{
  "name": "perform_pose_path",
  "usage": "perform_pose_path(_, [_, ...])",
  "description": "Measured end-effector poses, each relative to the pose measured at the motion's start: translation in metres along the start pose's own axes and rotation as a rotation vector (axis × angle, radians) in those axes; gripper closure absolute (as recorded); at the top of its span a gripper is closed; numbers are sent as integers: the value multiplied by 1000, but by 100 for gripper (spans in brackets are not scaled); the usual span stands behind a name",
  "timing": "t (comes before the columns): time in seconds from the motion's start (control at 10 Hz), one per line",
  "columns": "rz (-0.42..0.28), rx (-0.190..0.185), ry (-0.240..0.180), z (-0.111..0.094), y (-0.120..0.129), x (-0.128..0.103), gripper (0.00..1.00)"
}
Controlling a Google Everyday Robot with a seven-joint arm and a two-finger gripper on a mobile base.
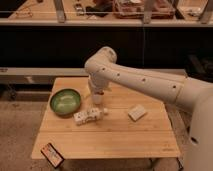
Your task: Move the arm in a circular motion
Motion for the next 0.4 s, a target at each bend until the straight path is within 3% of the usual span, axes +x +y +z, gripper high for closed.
perform_pose_path(0.3, [132,-21,-73,27,55,-4,20])
perform_pose_path(0.4, [143,-21,-78,28,59,-5,20])
